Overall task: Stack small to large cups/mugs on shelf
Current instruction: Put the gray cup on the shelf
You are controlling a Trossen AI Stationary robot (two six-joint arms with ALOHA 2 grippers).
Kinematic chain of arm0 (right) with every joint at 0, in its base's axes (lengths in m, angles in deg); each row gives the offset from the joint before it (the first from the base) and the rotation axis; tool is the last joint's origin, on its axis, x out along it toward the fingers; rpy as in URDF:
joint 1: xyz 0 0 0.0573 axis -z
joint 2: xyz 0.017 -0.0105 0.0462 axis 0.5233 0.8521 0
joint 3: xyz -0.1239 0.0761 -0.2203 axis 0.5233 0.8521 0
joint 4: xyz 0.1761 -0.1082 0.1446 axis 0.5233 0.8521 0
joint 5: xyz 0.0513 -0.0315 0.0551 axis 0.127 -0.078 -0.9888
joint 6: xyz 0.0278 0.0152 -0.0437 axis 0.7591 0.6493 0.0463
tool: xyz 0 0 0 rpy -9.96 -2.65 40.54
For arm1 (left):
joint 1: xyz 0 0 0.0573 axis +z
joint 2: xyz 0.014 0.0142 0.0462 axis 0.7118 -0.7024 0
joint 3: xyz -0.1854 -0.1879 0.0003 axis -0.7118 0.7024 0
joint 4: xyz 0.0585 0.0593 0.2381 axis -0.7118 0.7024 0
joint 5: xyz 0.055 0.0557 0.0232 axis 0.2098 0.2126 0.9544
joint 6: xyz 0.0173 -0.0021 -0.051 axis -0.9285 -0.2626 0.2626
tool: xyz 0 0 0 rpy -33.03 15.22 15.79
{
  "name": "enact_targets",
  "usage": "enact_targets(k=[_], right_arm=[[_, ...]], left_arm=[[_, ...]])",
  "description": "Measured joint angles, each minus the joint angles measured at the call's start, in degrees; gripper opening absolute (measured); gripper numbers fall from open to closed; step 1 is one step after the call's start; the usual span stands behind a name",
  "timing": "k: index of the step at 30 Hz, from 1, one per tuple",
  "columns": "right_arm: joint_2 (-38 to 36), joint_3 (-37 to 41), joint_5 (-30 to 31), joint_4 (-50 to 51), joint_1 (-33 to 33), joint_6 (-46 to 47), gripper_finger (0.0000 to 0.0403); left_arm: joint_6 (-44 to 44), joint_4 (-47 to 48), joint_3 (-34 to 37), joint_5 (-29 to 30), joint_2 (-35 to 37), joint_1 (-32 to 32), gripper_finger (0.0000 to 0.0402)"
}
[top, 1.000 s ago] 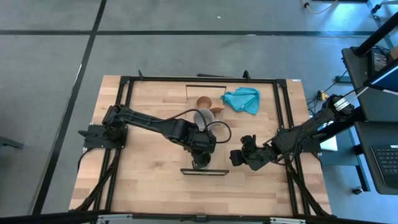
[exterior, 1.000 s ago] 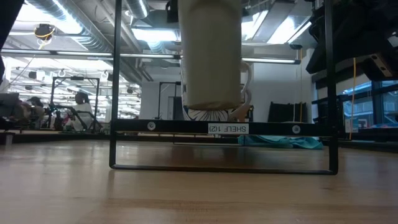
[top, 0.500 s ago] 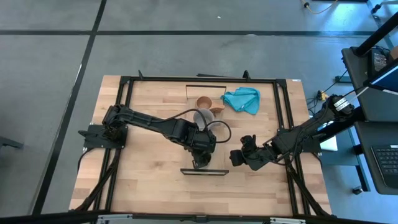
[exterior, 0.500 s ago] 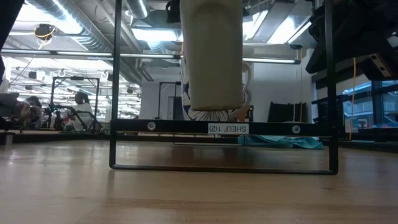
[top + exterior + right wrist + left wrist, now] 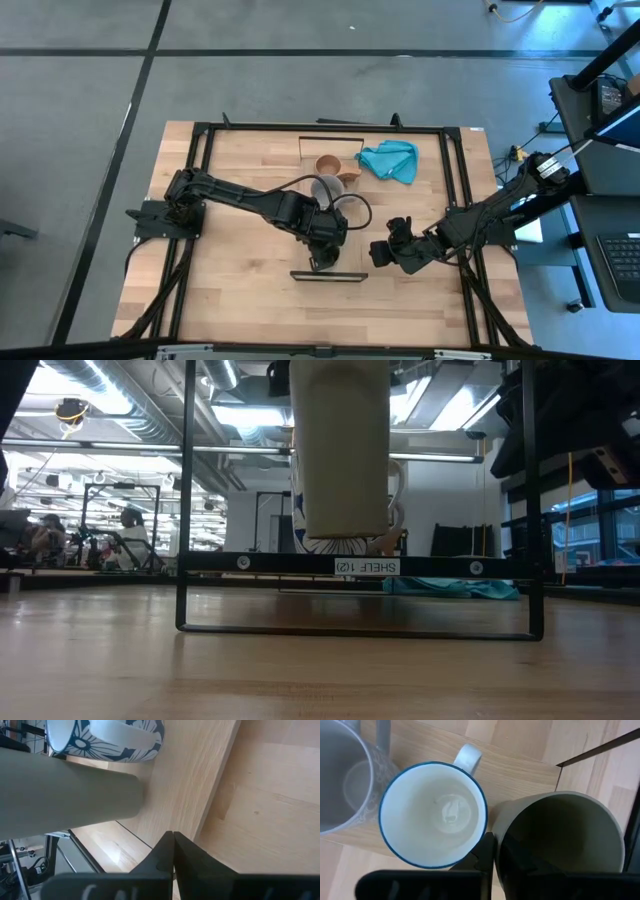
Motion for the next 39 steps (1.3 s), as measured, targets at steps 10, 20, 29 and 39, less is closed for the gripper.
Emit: enact_targets(k=[10, 20, 29, 39], right_arm=[[0.0, 0.0, 0.3, 0.0, 0.0, 0.0, 0.0007], [0.0, 0.0, 0.3, 0.0, 0.0, 0.0, 0.0007], [0.0, 0.0, 0.3, 0.0, 0.0, 0.0, 0.0007], [0.0, 0.0, 0.3, 0.0, 0.0, 0.0, 0.0007]], left_arm=[[0.0, -0.3, 0.0, 0.2, 0.0, 0.0, 0.0014], [0.2, -1.0, 0.4, -0.1, -1.1, -0.4, 0.002], [0.2, -1.3, 0.5, -0.7, -1.5, -0.4, 0.0012], [0.4, -1.9, 0.5, -1.9, -1.5, -0.4, 0.0025]])
